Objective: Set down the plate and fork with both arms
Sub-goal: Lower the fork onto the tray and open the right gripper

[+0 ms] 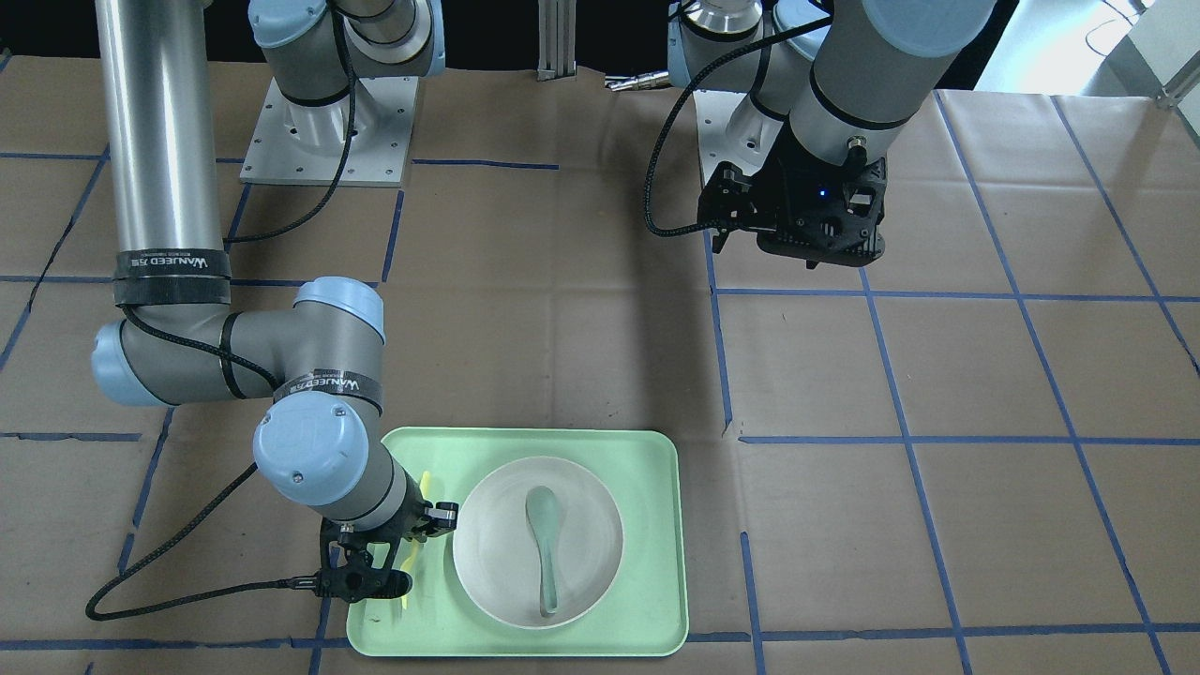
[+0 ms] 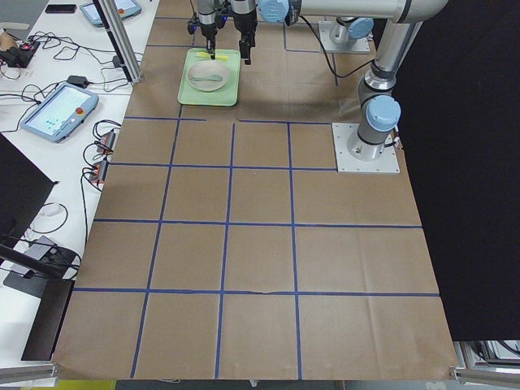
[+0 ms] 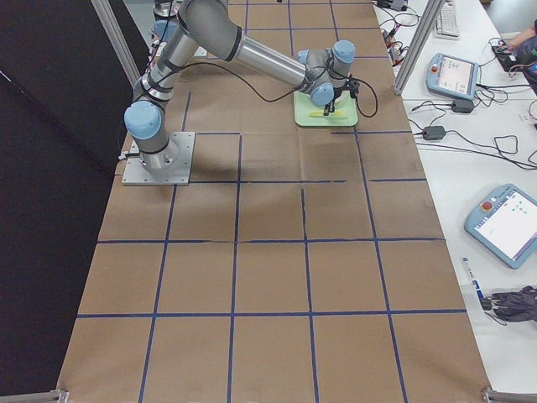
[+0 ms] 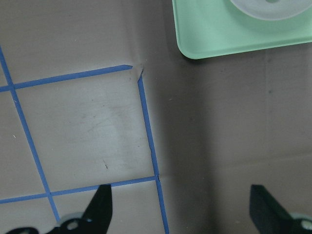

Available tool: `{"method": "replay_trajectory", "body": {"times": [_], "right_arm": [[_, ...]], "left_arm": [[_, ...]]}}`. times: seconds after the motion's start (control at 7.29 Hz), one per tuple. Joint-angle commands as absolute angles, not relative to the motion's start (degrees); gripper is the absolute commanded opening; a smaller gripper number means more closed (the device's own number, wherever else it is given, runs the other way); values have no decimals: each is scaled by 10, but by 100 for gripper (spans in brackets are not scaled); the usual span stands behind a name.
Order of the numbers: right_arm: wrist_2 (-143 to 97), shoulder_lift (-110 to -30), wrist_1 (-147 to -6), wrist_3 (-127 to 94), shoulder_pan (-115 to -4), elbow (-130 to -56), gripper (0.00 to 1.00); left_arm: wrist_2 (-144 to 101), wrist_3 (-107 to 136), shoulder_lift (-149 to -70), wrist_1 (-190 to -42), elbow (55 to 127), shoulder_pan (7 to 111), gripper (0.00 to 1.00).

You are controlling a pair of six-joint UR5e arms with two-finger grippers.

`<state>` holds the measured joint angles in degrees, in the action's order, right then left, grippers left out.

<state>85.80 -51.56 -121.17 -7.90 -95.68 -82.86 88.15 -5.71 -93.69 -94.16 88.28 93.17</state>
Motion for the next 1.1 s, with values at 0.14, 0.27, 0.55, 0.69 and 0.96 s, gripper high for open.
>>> {"method": "replay_trajectory", "body": {"times": [0.14, 0.27, 0.55, 0.69, 0.96], "right_arm": [[860, -519, -1211, -78, -954, -824, 94], [865, -524, -1211, -78, -950, -824, 95], [872, -572, -1188, -73, -947, -834, 98], [875, -603, -1131, -60, -938, -831, 99], [900, -669, -1053, -20, -917, -835, 100]], "left_arm": [[881, -55, -938, -941, 882, 932, 100], [881, -55, -939, -941, 882, 933, 100], [881, -55, -940, -941, 882, 933, 100], [881, -55, -940, -941, 881, 933, 100], [881, -54, -943, -941, 880, 933, 100]]}}
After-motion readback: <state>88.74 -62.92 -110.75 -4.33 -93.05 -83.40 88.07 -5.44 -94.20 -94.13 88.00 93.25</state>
